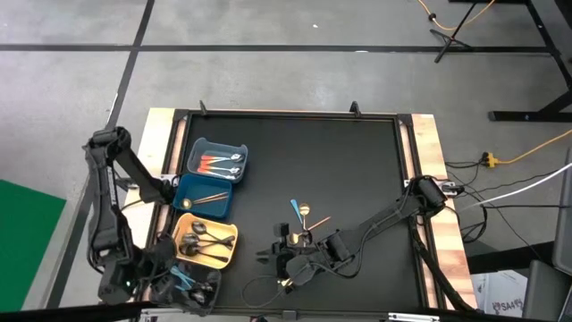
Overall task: Sort silverware by color (type)
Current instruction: Put the blue spoon into the black bin
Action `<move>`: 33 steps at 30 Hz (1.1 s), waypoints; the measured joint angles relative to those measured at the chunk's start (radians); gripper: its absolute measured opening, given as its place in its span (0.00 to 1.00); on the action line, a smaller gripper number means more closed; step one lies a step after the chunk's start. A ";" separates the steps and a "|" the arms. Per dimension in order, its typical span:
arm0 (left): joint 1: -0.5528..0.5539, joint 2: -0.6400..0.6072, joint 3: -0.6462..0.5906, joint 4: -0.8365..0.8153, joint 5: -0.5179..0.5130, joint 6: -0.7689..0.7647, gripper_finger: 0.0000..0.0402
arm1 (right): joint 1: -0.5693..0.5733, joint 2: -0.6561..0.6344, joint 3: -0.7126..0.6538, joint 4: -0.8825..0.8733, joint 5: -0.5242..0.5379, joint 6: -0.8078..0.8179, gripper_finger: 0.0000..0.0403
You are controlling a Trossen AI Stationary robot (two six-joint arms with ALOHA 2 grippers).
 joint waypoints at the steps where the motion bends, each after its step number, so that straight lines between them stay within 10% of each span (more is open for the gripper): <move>1: -0.001 0.013 0.000 0.000 0.000 0.000 0.02 | 0.000 0.000 0.000 0.000 0.000 0.000 0.14; 33: 0.000 0.206 -0.001 -0.001 -0.022 0.011 0.04 | 0.000 0.000 0.000 0.000 0.000 0.000 0.14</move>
